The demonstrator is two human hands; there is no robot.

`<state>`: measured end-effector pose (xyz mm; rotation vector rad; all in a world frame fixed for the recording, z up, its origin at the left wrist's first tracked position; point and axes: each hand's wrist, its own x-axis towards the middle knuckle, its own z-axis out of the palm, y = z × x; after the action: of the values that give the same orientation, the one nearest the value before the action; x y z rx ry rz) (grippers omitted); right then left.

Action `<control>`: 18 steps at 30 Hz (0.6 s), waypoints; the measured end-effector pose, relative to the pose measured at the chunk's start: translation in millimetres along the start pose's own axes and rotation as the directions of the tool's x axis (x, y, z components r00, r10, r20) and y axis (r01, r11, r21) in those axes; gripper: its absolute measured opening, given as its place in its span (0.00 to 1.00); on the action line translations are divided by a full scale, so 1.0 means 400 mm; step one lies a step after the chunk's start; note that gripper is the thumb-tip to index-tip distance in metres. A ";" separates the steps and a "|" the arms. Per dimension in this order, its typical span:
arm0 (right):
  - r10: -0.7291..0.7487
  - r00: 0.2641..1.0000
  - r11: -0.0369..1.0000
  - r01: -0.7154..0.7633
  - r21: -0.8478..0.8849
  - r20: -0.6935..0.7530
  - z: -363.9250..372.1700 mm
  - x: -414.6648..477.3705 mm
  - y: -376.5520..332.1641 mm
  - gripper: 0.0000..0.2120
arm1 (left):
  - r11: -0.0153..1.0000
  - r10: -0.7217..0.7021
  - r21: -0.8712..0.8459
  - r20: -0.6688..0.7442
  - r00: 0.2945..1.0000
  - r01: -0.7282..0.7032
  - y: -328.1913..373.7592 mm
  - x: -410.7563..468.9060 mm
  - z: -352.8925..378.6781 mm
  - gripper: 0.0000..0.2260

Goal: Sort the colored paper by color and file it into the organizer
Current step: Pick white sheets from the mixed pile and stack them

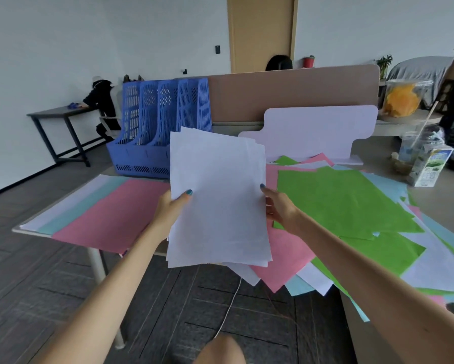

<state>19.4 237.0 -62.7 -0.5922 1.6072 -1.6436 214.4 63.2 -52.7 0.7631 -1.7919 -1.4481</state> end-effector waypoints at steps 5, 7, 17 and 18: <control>0.023 0.999 0.981 -0.015 0.193 -0.040 -0.004 -0.008 -0.012 0.16 | 0.992 -0.120 -0.011 0.168 0.978 0.124 0.020 -0.014 0.040 0.10; -0.020 0.997 0.990 0.030 0.139 -0.070 -0.024 -0.016 -0.015 0.16 | 0.986 -0.151 -0.050 0.160 0.976 0.161 0.038 -0.004 0.053 0.13; -0.033 0.978 0.985 0.067 0.161 -0.208 -0.124 -0.020 -0.022 0.14 | 0.930 -0.231 -0.202 0.335 0.914 0.308 0.035 0.007 0.183 0.14; -0.037 0.966 0.985 0.079 0.154 -0.257 -0.140 -0.016 -0.022 0.14 | 0.926 -0.257 -0.186 0.328 0.909 0.329 0.039 0.003 0.196 0.09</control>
<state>-21.2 276.8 -58.9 -0.3585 1.6241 -1.9369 149.6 109.8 -47.3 0.7440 -1.7242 -2.0339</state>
